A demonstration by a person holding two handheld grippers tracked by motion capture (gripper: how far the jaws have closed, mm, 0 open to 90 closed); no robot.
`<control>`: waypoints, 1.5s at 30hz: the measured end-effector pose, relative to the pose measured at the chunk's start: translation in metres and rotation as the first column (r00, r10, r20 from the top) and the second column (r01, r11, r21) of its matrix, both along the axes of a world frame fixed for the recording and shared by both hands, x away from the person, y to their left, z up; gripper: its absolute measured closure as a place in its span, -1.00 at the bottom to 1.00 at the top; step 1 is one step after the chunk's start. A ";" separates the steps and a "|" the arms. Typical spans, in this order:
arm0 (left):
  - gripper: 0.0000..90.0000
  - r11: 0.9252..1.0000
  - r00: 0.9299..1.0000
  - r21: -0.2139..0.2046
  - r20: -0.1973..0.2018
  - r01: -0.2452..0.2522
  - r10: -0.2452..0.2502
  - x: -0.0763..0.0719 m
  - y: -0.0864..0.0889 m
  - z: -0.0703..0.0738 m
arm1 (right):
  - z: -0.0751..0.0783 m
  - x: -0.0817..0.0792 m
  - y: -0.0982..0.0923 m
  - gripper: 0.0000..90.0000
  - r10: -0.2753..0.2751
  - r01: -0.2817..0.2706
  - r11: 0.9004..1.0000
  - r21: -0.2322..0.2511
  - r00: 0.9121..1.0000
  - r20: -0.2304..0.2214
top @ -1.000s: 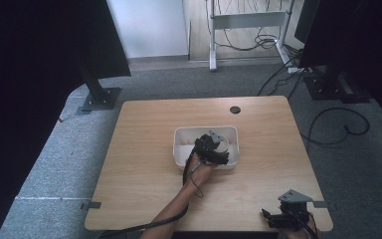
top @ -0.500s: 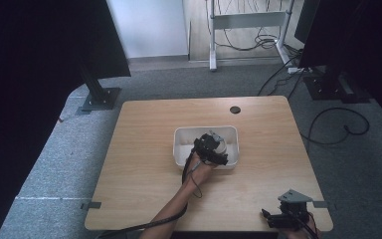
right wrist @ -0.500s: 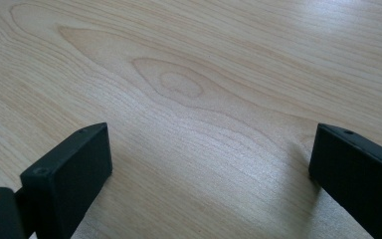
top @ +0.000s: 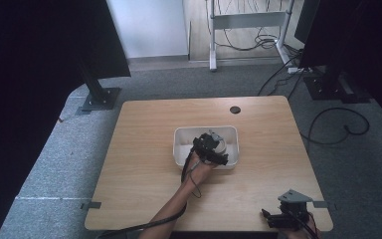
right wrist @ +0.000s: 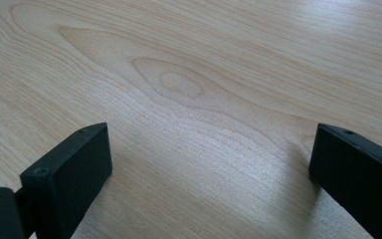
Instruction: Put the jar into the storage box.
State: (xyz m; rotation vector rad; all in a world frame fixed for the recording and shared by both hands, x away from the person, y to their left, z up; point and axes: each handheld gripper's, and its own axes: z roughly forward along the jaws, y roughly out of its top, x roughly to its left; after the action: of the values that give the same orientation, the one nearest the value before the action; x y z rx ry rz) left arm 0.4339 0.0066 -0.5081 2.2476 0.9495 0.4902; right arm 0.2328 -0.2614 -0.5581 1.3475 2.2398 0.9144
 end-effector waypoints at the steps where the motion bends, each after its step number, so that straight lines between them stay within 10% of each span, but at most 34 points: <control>1: -0.93 1.000 1.000 -0.002 0.003 0.002 -0.002 0.000 0.000 0.001 | 0.000 0.000 0.000 -0.93 0.000 0.000 1.000 0.000 1.000 0.000; 45: -0.92 0.991 0.997 -0.114 0.051 0.067 -0.062 -0.021 0.026 0.021 | 0.000 0.000 0.000 -0.91 0.002 -0.002 1.000 0.000 1.000 -0.002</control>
State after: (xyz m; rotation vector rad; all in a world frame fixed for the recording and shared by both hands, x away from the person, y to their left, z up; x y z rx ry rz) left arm 0.4130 0.0324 -0.4868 2.1463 0.8567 0.4463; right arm 0.2327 -0.2610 -0.5577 1.3466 2.2430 0.9141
